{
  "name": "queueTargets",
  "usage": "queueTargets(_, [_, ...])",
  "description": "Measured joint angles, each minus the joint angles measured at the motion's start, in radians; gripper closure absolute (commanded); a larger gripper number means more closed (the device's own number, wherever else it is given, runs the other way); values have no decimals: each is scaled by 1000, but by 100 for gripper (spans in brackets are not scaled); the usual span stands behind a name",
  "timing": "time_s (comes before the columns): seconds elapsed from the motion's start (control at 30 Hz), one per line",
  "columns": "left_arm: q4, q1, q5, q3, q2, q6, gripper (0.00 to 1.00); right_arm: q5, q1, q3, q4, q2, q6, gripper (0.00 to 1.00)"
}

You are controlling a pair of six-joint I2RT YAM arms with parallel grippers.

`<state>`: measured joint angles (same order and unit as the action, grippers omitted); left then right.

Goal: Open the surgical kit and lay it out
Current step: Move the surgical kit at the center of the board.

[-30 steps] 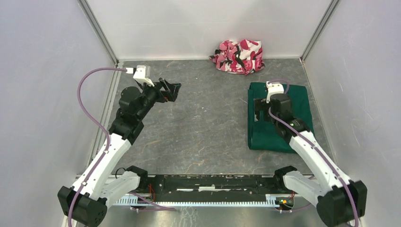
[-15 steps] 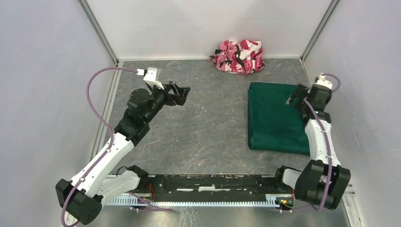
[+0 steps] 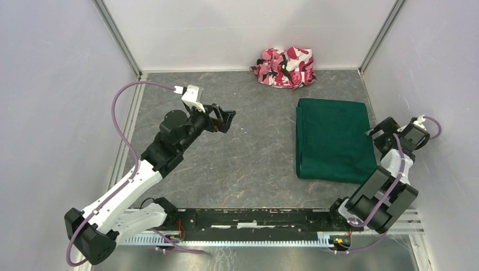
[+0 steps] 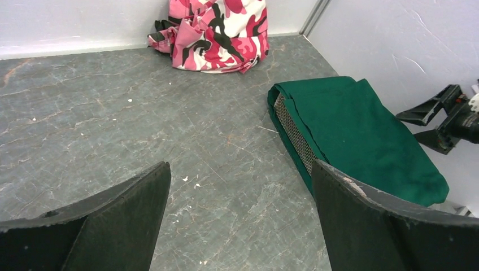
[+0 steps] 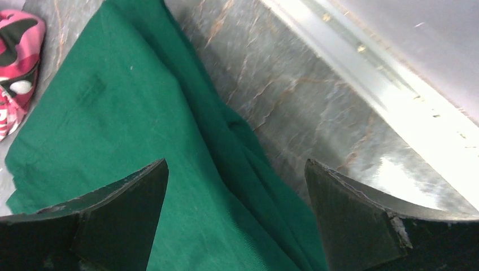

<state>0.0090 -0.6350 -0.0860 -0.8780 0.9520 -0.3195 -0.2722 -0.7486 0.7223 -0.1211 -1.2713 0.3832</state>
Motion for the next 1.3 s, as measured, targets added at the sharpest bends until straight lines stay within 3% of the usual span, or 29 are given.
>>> queueTargets(0.2, [-1,-16,-2,0,2,0,0,-87,2,-48,41,-34,20,2])
queueTargets(0.53, [-3,-18,-1,0,6,19,0,-100,2,-85,103,-106,3,4])
queueTargets(0.83, [-7,-18,-2,0,24,31,0,-119,58,-189,193,-73,40,6])
queueTargets(1.17, [-16,-18,-14,-9,37,40,0,-99,321,-324,279,71,209,4])
queueTargets(1.3, [-21,-18,-19,-12,38,51,0,-17,542,-405,325,149,357,3])
